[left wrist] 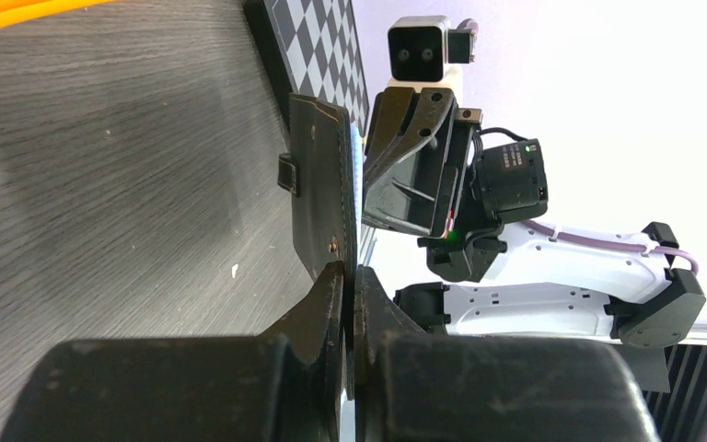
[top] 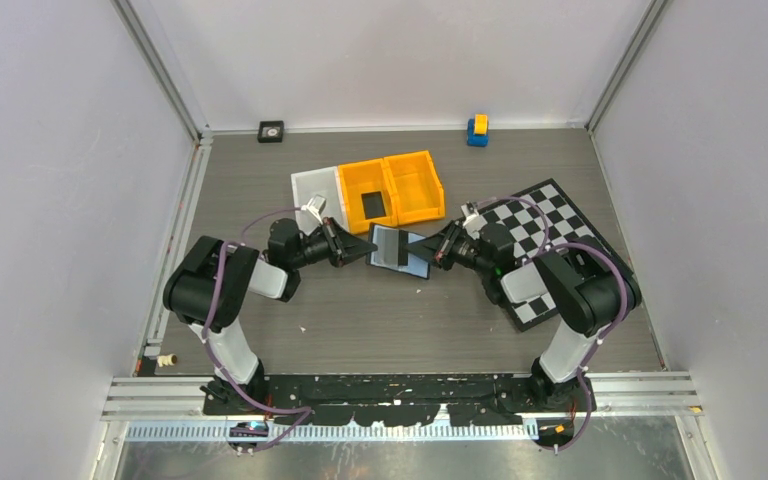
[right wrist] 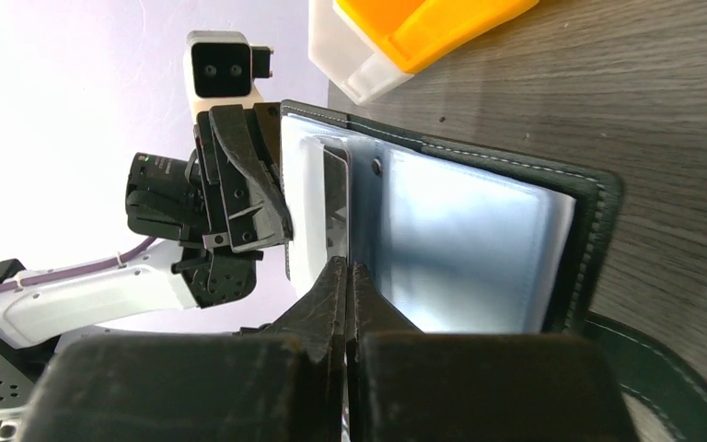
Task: Take the credit cards out of the card holder
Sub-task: Remove the credit card from the card holder.
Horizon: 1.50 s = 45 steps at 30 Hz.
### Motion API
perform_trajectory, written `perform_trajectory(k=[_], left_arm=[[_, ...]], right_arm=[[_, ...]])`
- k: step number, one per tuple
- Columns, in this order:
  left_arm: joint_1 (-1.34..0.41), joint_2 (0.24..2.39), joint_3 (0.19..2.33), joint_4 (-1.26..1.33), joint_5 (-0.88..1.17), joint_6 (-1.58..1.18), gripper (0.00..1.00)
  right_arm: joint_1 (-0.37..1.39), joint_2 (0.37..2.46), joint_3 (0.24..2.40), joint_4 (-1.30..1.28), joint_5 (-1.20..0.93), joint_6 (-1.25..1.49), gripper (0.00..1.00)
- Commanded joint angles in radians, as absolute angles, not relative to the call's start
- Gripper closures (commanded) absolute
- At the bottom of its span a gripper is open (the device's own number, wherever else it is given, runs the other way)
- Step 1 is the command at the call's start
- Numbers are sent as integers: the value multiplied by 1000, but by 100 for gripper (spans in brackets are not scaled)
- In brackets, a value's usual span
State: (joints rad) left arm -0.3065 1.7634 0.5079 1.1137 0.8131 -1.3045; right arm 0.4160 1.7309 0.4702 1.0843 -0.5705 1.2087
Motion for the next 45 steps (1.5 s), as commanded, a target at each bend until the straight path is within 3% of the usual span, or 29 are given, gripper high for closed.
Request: perform_trajectory(k=[1, 28, 42, 45], left_arm=[[-290, 1764, 500, 1210, 828, -1318, 100], [-255, 1596, 497, 829, 769, -1117, 100], [-255, 1426, 544, 366, 626, -877, 100], [-255, 1390, 552, 272, 584, -826, 100]], right_arm=[[398, 1689, 459, 1143, -563, 1206, 100], [366, 1637, 458, 1031, -548, 1149, 100], [368, 1604, 535, 877, -588, 1070, 99], [376, 1585, 617, 718, -598, 1007, 100]])
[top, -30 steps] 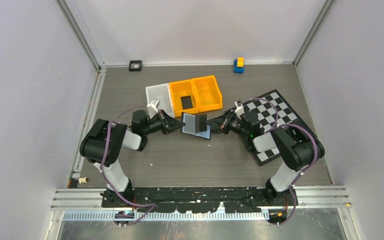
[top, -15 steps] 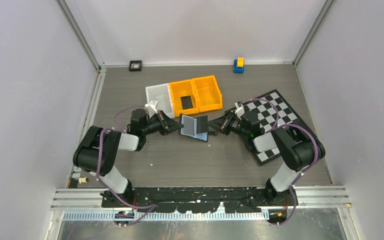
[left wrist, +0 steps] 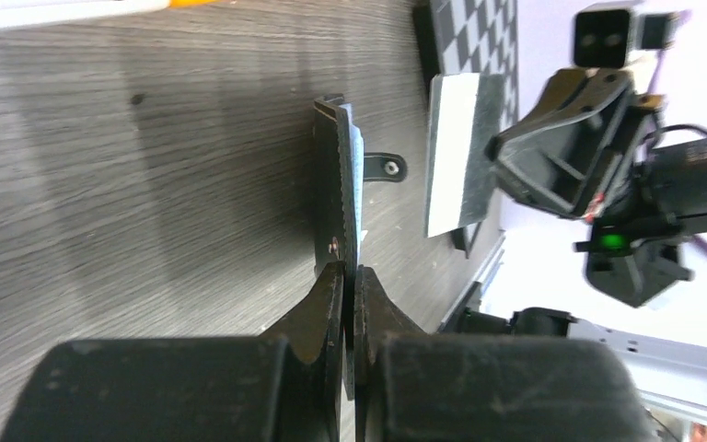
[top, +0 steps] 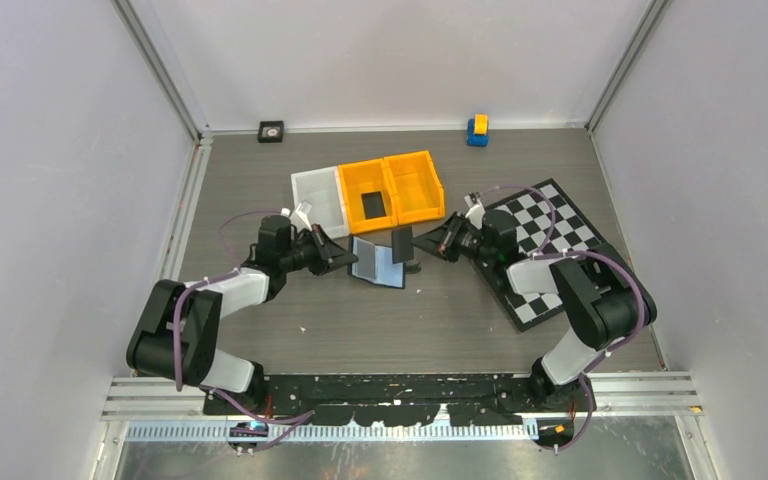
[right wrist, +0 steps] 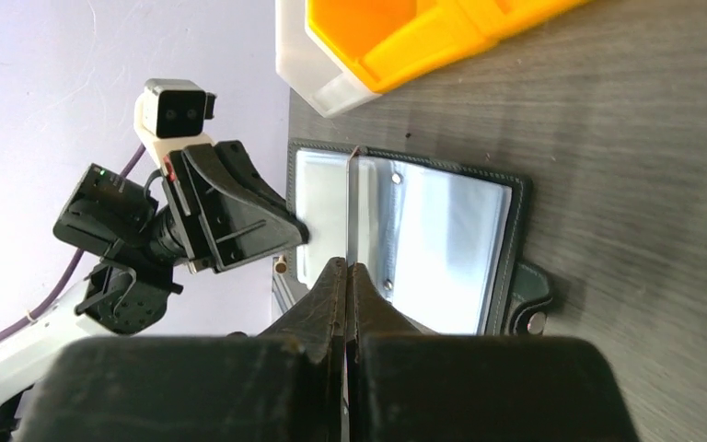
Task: Take the credit cards out of the card holder
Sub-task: Remove the credit card from the card holder, then place the credit card in the storage box.
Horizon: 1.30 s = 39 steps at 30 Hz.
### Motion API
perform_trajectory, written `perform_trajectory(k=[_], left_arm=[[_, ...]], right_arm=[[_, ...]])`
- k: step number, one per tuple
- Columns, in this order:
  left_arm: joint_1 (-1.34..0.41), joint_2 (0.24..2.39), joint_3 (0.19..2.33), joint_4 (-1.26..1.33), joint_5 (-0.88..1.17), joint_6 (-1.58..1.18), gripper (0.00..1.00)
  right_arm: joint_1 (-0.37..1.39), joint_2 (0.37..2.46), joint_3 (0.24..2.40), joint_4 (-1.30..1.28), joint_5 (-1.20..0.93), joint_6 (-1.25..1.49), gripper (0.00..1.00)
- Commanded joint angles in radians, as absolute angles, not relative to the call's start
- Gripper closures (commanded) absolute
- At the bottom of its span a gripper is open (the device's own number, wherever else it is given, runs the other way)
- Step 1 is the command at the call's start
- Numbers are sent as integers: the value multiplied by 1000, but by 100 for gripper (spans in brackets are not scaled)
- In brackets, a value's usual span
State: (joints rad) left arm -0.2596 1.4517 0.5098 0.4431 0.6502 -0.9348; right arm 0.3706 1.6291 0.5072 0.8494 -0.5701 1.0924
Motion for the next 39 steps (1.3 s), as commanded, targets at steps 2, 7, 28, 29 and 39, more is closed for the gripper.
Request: perform_trajectory(k=[2, 7, 28, 29, 39], left_arm=[[-255, 1382, 548, 253, 581, -813, 100], [-255, 1379, 529, 212, 603, -769, 100], [-264, 1332, 530, 115, 548, -699, 100], [-267, 1333, 532, 113, 543, -696, 100], [-280, 1351, 546, 90, 532, -685, 100]], right_arm=[[387, 1556, 680, 561, -551, 919, 100], [410, 1579, 885, 296, -486, 761, 99], [486, 2110, 1657, -125, -373, 499, 100], [488, 2133, 1683, -130, -373, 500, 100], [503, 2264, 1865, -194, -342, 503, 85]])
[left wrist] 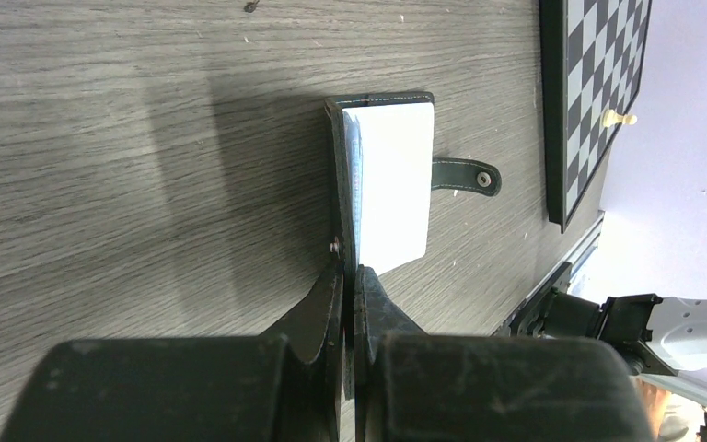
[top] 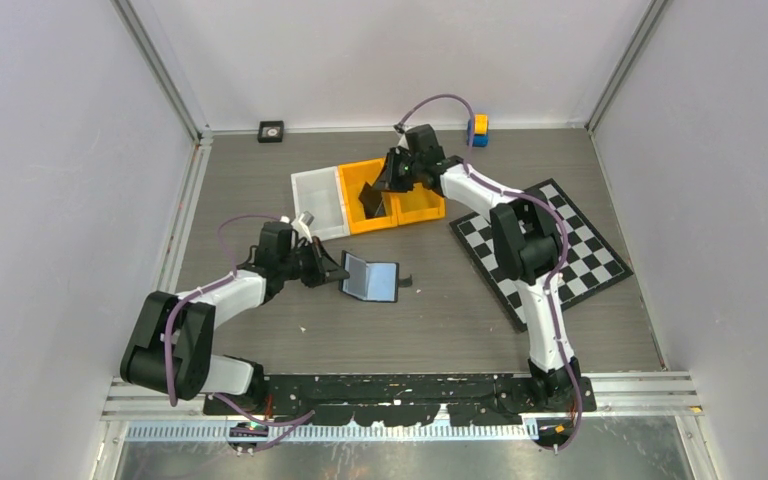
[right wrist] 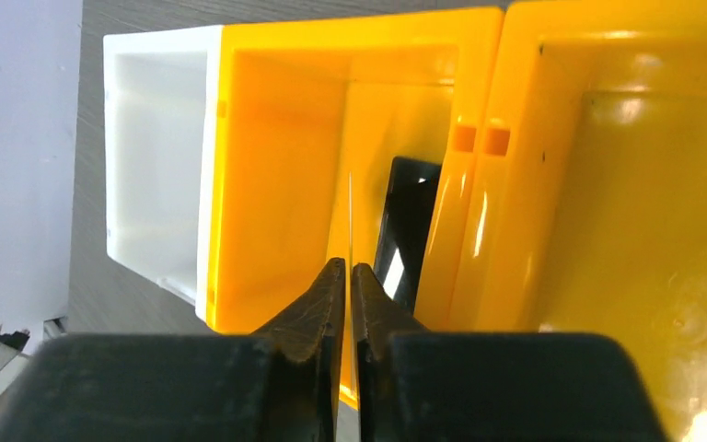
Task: Take the credit cards out of the card holder
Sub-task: Place the credit card in the storage box, then remove the credit card from the card holder.
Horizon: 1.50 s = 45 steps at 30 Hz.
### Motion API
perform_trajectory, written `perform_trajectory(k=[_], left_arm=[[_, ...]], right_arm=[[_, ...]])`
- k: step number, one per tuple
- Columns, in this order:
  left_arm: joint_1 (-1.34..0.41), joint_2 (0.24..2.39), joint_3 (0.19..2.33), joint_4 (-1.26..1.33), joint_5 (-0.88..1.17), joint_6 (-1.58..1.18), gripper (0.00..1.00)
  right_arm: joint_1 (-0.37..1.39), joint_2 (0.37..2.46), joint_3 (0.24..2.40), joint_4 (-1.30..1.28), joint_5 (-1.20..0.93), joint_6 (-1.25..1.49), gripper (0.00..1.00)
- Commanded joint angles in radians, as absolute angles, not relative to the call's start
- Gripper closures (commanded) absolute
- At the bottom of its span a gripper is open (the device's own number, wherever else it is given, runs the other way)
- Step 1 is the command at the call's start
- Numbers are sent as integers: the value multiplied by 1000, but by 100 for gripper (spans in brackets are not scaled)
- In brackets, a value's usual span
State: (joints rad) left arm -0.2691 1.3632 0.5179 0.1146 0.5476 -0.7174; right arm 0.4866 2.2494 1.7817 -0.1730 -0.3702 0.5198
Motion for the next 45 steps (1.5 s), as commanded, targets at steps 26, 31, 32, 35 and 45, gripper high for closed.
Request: perform_trajectory(k=[26, 31, 32, 35, 45], left_arm=[[-379, 1104, 476, -28, 343, -751, 100], [-465, 969, 417, -7, 213, -812, 100], [-471, 958, 406, 17, 199, -810, 100], [-472, 941, 367, 77, 158, -790, 100], [-476, 1086, 244, 458, 189, -738, 100]], right_arm=[[614, 1515, 1130, -235, -15, 727, 42], [622, 1475, 1153, -428, 225, 840, 33], [622, 1468, 1157, -434, 226, 839, 31], [622, 1439, 1137, -406, 239, 762, 25], [620, 1286, 830, -13, 139, 616, 5]])
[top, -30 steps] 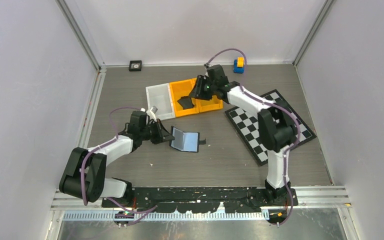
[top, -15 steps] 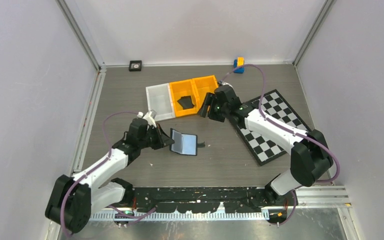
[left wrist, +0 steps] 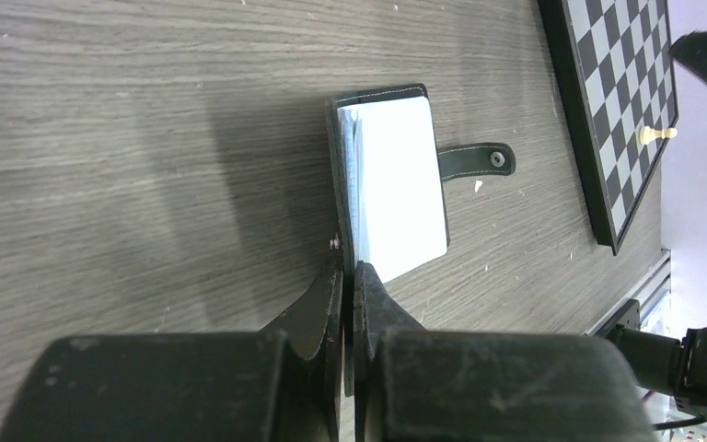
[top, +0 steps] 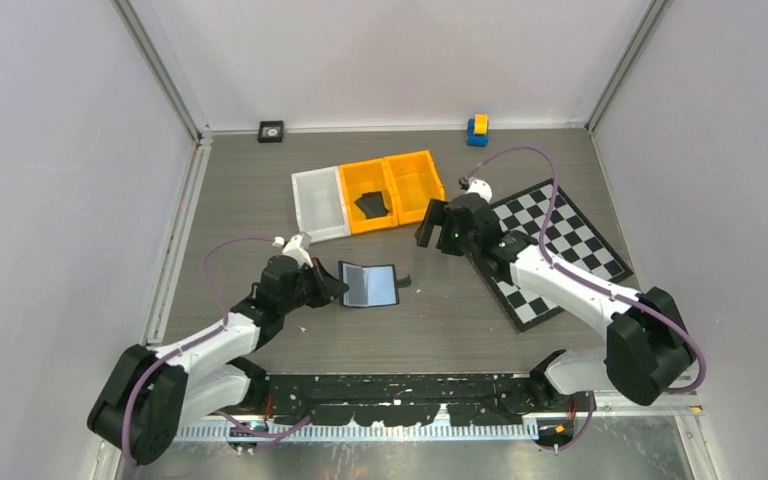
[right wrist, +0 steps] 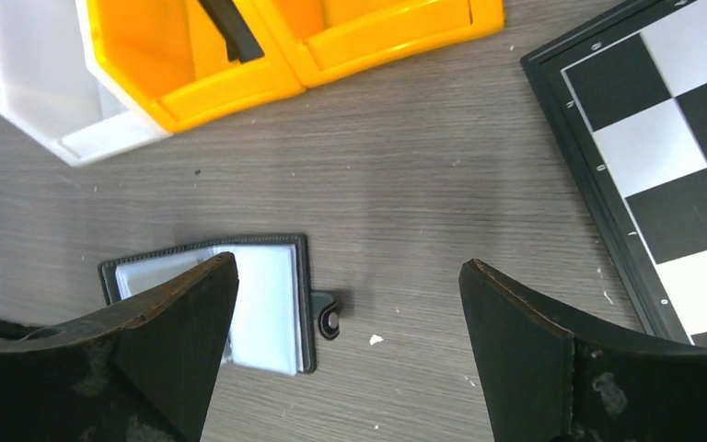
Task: Take the credit cards out of the card holder
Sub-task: Remove the credit card from the card holder.
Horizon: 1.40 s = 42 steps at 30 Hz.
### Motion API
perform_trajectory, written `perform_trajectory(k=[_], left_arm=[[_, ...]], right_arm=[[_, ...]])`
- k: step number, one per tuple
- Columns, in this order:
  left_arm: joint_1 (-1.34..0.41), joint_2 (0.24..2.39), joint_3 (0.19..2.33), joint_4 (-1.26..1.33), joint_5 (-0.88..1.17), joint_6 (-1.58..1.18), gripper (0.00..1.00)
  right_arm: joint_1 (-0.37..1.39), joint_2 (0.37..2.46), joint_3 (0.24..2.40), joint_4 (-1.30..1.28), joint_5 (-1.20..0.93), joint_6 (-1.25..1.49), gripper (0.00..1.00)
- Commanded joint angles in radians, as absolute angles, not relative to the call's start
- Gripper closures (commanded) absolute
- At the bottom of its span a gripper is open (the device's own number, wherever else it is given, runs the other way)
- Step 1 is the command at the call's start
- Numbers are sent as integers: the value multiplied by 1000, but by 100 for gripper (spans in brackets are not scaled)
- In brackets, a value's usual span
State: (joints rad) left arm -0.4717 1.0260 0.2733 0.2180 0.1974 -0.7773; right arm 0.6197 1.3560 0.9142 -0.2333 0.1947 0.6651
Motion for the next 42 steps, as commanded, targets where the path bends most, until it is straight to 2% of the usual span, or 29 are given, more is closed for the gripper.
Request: perform_trajectory(k=[1, 8, 11, 14, 16, 19, 22, 25, 35, 42], left_arm=[[-477, 1100, 241, 480, 195, -733, 100], [-481, 1155, 247, 576, 256, -685, 100], [-494, 1178, 261, 611, 265, -675, 99], [-503, 1188, 281, 612, 263, -667, 99], [-509, 1182, 284, 614, 245, -663, 99], [-509, 1190, 280, 620, 218, -640, 97], [-510, 1229, 286, 641, 214, -615, 97], [-510, 1290, 285, 704, 251, -610, 97], [-512, 1500, 305, 945, 285, -627, 87], [-512, 1555, 344, 967, 294, -623, 88]], right_arm=[[620, 1281, 805, 48, 119, 614, 6], [620, 1394, 741, 221, 75, 597, 9], [621, 1473, 746, 315, -69, 604, 10], [621, 1555, 826, 259, -194, 564, 13], [622, 1589, 860, 207, -184, 540, 15], [622, 1613, 840, 292, -198, 551, 15], [624, 1636, 811, 379, -237, 566, 24], [634, 1652, 760, 485, -286, 580, 25], [687, 1721, 666, 697, -236, 535, 25], [701, 1681, 675, 617, -155, 462, 27]])
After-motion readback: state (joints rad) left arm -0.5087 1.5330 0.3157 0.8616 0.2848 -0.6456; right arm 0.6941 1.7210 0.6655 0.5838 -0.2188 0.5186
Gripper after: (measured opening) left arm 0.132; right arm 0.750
